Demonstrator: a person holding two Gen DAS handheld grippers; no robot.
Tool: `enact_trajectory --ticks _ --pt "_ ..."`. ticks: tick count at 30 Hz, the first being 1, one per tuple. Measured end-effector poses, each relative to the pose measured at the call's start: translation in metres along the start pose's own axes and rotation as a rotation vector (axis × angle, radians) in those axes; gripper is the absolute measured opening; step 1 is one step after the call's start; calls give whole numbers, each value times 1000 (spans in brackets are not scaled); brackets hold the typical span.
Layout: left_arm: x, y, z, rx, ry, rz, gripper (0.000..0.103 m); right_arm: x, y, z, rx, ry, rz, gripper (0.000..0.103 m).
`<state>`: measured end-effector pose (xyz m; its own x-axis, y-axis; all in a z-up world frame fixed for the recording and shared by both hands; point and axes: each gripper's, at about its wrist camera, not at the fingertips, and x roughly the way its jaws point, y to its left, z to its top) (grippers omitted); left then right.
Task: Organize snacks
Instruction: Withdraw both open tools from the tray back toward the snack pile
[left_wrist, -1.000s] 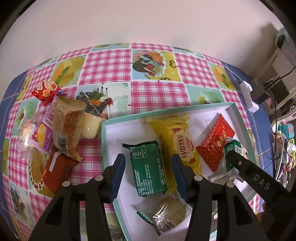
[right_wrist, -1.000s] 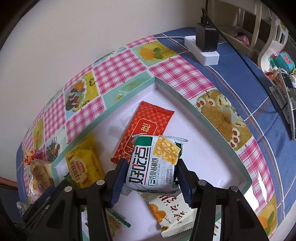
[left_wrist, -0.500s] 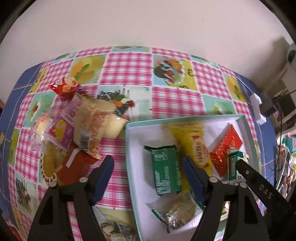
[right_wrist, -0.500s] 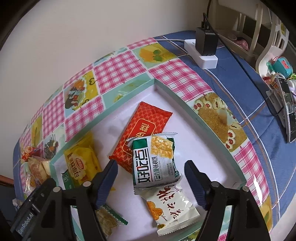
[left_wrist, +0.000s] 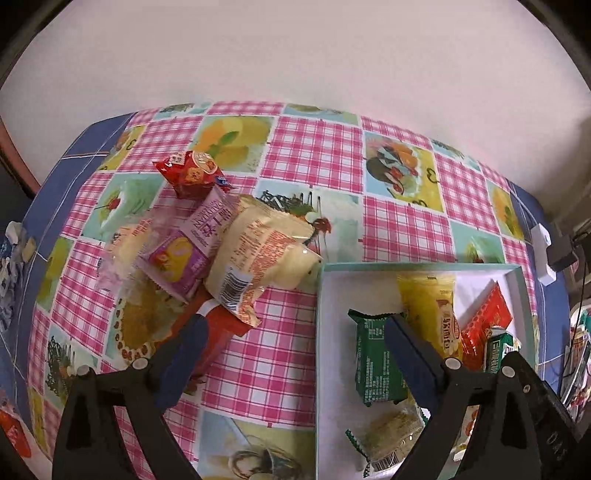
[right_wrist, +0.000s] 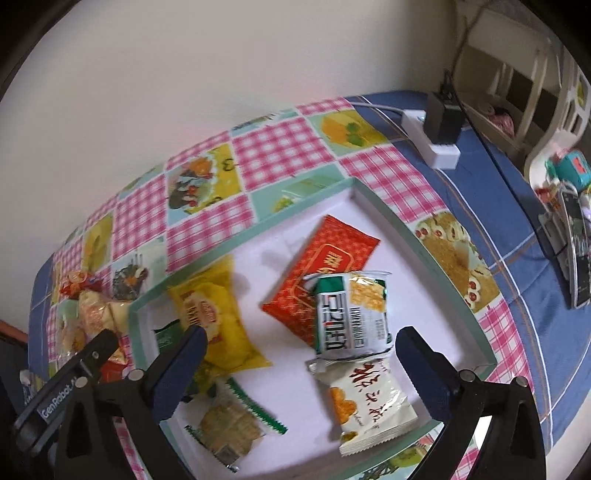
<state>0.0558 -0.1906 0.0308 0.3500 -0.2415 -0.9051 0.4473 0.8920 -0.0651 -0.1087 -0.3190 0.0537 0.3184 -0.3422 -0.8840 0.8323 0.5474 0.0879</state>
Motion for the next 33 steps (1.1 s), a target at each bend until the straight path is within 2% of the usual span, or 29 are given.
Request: enact_trajectory --ticks 6,13,23,28,33 --pt "-7 8 -3 -6 0 -17 96 -9 16 -5 -34 -20 40 103" --pt "-18 36 -6 -42 -10 9 96 -14 29 -11 -36 -24 119 103" --pt "-28 122 -2 -212 -33 117 96 -12 47 -18 -72 -24 82 102" --pt "-22 165 -6 -319 -9 122 96 -8 66 -24 -118 -15 72 103" --pt "-18 199 -10 -398 5 121 96 -4 95 -34 -175 4 103 103"
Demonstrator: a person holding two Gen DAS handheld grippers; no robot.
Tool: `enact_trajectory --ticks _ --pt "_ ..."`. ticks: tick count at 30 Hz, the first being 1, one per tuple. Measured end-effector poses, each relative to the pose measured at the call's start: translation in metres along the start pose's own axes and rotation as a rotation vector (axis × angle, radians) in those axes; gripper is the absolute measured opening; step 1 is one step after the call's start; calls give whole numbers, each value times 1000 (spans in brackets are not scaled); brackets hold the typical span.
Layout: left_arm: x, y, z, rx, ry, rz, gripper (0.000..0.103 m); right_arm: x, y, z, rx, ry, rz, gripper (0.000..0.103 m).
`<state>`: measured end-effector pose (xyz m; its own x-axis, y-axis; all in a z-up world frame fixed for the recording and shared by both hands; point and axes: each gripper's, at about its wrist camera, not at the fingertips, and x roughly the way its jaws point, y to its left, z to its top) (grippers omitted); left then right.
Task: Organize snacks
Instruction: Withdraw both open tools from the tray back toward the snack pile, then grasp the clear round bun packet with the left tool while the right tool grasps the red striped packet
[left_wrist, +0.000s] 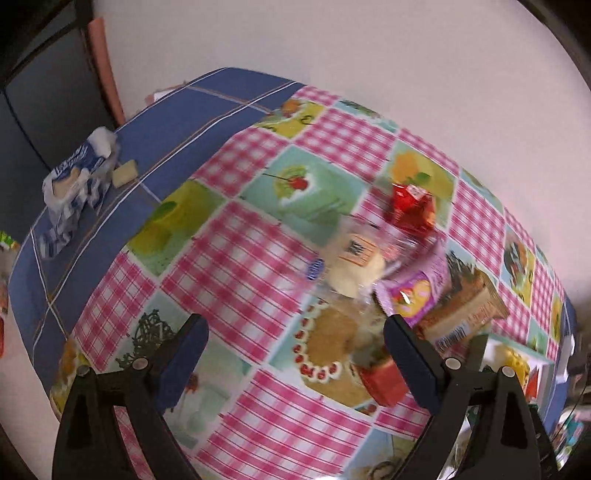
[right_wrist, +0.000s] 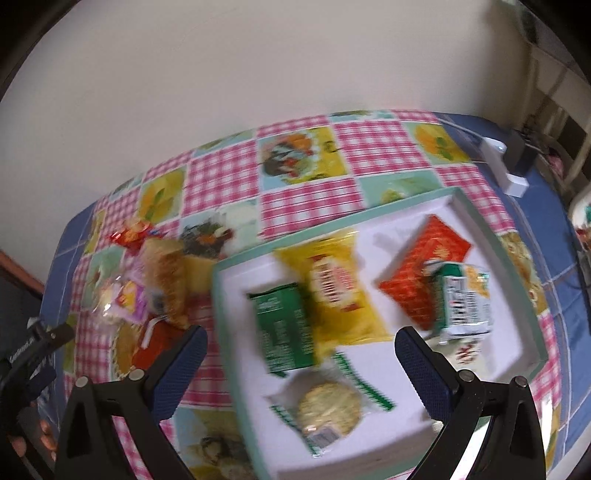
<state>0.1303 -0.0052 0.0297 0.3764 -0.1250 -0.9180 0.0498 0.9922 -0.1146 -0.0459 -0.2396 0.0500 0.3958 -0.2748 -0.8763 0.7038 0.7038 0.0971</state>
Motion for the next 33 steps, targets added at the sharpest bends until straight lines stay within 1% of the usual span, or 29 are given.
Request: enact_trajectory --ticks 6,10,16,18,19,20,22,24,25,29,33 --pt "5 24 8 -49 0 7 96 7 46 -6 -79 14 67 103" --pt "10 32 12 -68 4 -14 96 12 74 -10 -122 23 93 103" --pt "21 31 20 -30 21 -18 96 27 102 -16 -160 59 102 102" --pt "26 29 24 -25 35 -26 96 34 109 -17 -161 75 103 102" --pt "29 28 25 -30 56 -28 96 37 111 -16 -161 82 103 102" --pt "33 27 29 -34 77 -55 96 40 115 -16 -160 91 103 102" --pt "37 23 33 -14 78 -107 96 47 121 -15 -161 104 105 102" --pt "40 19 37 17 81 -106 96 53 128 -14 -165 113 100 102" --pt "44 17 40 31 92 -117 96 58 132 -14 -167 122 93 102" --pt "55 5 50 69 131 -211 96 74 145 -12 -174 152 84 101" --pt "63 -16 55 153 135 -217 96 87 154 -12 -184 169 61 101"
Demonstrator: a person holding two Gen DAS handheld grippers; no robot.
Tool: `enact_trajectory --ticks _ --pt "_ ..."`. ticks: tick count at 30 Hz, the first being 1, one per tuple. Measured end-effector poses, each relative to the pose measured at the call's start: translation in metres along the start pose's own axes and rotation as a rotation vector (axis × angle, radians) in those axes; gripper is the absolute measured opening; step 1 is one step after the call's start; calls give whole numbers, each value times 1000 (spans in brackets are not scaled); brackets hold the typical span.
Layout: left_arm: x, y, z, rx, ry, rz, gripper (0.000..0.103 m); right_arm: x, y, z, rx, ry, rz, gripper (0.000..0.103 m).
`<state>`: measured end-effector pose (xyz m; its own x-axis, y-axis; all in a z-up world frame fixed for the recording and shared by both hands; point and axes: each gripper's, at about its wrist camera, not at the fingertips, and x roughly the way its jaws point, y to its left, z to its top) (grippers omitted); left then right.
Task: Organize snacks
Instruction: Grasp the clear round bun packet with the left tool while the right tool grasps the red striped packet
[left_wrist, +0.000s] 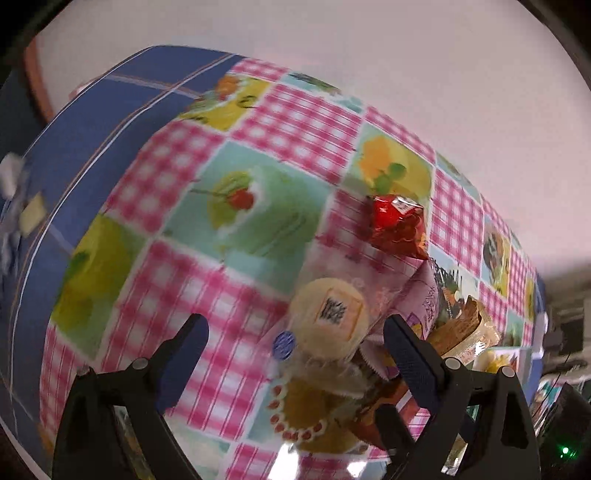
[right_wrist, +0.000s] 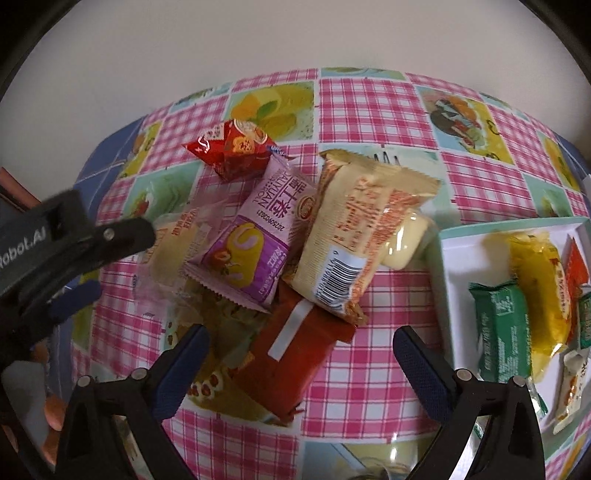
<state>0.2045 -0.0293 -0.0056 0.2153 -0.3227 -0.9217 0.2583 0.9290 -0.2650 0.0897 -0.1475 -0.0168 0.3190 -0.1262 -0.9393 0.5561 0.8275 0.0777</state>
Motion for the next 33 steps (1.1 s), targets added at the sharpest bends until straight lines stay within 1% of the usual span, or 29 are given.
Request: enact_trajectory --ticks 6,10,11,12,13,14,15,16,18,19,22,24,25,27,28,30,33 --pt "29 -13 8 43 46 12 96 18 6 3 -7 27 -24 101" --pt "42 -15 8 36 58 -3 93 27 9 2 -10 41 -34 101" --pt "44 -15 9 32 58 -7 87 29 8 1 -10 47 -36 100" --pt "45 -14 9 28 60 -11 79 32 7 0 -9 55 -39 98" --pt "45 -12 8 23 62 -12 75 34 9 0 -11 54 -45 97" --pt "46 -11 8 22 61 -1 68 33 9 -2 -16 47 -54 96" --pt "45 -10 7 25 55 9 63 33 9 -2 -18 46 -58 93" --pt "44 -9 7 25 52 18 62 32 9 -3 -17 45 -57 92" --pt "42 -4 5 13 47 24 60 29 6 -5 -14 42 -55 85" --pt "40 -1 3 6 44 26 59 28 5 -5 -13 42 -54 84" --pt "36 6 -2 -8 36 39 58 23 3 -8 -17 40 -48 76" --pt "33 10 -8 -19 34 47 58 20 -1 -13 -21 40 -51 68" --pt "32 11 -11 -23 34 52 58 18 -1 -16 -24 42 -54 66" --pt "29 16 -18 -34 34 58 58 15 -2 -21 -28 42 -57 56" --pt "28 18 -20 -40 36 61 58 11 -6 -26 -27 42 -58 53" --pt "24 20 -28 -52 39 67 58 8 -9 -30 -27 45 -58 44" --pt "21 23 -44 -65 42 82 57 3 -15 -36 -21 55 -47 42"
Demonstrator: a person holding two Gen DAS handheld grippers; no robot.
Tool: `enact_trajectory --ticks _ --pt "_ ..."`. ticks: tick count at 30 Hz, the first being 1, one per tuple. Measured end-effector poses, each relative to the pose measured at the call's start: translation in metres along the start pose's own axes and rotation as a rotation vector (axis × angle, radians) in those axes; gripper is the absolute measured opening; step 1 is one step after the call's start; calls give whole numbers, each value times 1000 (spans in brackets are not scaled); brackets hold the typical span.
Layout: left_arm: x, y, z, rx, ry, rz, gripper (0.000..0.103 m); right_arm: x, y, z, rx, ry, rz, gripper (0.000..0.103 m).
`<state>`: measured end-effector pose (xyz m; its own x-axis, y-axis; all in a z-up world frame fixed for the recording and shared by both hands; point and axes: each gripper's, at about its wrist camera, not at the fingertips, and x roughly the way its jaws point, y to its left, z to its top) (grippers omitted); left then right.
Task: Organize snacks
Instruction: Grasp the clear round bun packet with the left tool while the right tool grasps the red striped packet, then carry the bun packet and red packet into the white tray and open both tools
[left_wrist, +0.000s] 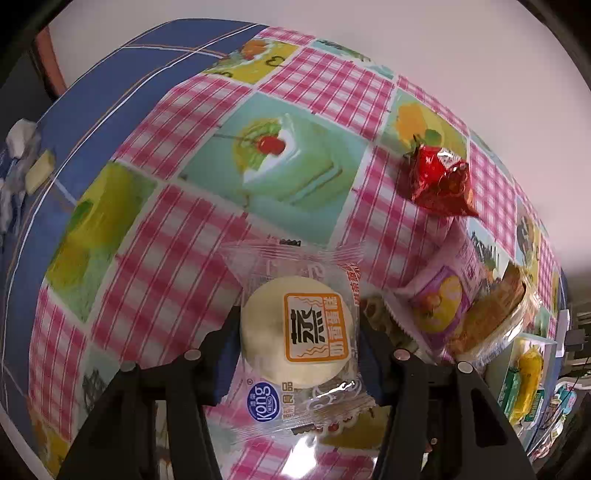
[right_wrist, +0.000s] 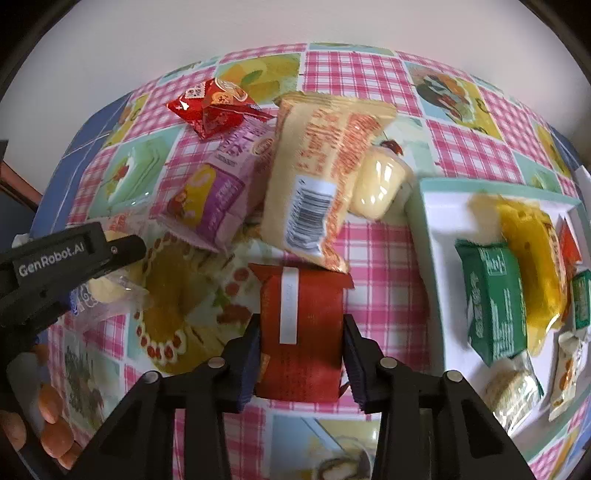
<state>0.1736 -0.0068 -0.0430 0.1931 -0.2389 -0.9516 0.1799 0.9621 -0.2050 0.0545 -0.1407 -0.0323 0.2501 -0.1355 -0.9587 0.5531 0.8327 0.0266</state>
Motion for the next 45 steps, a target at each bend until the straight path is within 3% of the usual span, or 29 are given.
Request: enact_trajectory --ticks 6,13,21,28,35,45 --pt "-14 6 -24 -37 3 -5 56 -18 -14 -13 7 -9 20 42" --pt "-51 -6 -42 -46 -50 -31 56 -52 -40 -28 24 -42 54 42" --pt "-83 -48 -48 -13 -102 -79 56 -87 -67 -31 76 -95 75 42" --pt "-90 -101 -52 72 -122 -108 56 -98 -107 -24 183 -132 72 42" --pt "-81 -165 -74 225 -91 -132 56 -104 -173 -28 335 -137 -10 42" --pt "-66 -234 -114 416 -25 -170 56 -105 -236 -47 483 -124 -31 42"
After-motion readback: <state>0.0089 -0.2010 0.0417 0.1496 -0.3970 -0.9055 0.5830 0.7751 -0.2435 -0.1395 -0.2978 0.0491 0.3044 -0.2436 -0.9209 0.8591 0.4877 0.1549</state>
